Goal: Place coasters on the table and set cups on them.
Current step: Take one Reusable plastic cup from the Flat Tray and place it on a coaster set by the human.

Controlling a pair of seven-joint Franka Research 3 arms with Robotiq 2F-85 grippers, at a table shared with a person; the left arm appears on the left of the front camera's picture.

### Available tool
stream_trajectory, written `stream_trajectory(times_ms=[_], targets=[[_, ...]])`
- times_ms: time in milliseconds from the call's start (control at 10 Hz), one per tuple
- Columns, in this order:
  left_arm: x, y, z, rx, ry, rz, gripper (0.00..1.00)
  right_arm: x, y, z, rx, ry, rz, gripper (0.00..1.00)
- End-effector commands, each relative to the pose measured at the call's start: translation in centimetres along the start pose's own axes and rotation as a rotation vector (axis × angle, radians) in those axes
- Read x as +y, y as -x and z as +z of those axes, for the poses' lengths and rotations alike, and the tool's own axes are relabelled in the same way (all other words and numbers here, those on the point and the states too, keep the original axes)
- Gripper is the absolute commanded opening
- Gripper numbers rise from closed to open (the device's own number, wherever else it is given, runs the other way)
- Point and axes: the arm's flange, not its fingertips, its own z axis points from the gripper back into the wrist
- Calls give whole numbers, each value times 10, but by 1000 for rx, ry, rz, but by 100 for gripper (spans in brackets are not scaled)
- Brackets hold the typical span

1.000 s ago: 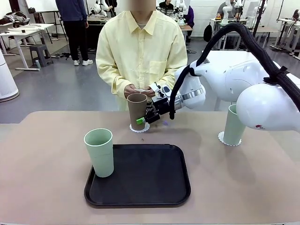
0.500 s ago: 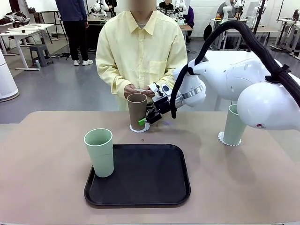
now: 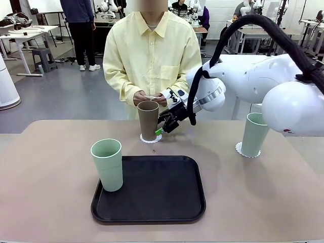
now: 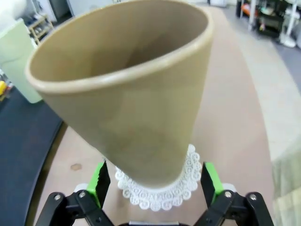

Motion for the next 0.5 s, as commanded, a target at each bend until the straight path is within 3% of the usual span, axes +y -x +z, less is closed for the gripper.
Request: stream_trajectory(times_ms=[0, 200, 400], targets=[[0, -1, 0, -6, 15, -11, 100, 23, -3, 16, 97, 47, -67, 100], [0, -1, 0, -6, 15, -11, 100, 51, -16, 46, 225, 159, -183, 100], [0, -1, 0, -6, 15, -11, 100, 104, -50, 96, 415, 335, -393, 100]])
